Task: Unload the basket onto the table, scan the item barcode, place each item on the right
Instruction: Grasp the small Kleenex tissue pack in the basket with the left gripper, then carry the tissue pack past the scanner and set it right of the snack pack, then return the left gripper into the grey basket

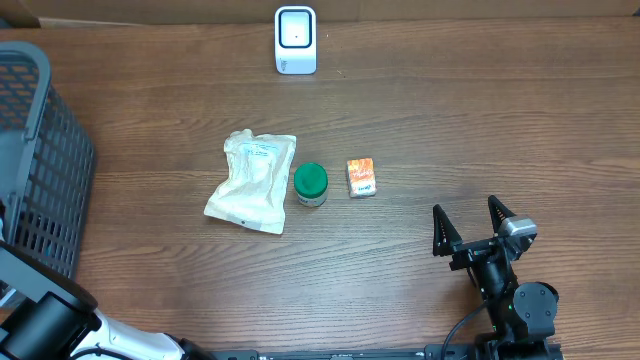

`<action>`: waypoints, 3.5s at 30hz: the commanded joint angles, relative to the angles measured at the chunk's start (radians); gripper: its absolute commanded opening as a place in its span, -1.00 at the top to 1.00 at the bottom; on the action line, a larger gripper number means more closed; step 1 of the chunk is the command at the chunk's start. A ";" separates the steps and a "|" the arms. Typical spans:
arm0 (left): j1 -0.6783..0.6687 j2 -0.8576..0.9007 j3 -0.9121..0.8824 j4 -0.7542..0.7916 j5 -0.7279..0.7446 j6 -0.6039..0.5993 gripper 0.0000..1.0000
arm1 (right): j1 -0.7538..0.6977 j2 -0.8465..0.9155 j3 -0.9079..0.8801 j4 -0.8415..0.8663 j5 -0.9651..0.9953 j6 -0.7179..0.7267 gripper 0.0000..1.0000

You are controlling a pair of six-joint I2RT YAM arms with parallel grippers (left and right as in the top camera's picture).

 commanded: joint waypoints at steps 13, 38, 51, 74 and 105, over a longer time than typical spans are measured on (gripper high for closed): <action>0.002 -0.004 -0.089 0.088 -0.013 0.004 0.91 | 0.002 -0.009 -0.010 0.004 0.010 -0.003 -1.00; -0.015 -0.119 0.861 -0.465 0.660 -0.211 0.92 | 0.002 -0.009 -0.010 0.004 0.010 -0.003 -1.00; -0.735 -0.250 0.843 -0.510 0.483 -0.097 0.91 | 0.002 -0.009 -0.010 0.004 0.010 -0.003 -1.00; -1.516 0.338 0.725 -0.127 0.224 -0.101 0.92 | 0.002 -0.009 -0.010 0.004 0.010 -0.003 -1.00; -1.460 0.185 1.073 -0.407 0.044 -0.098 -0.23 | 0.002 -0.009 -0.010 0.005 0.010 -0.003 -1.00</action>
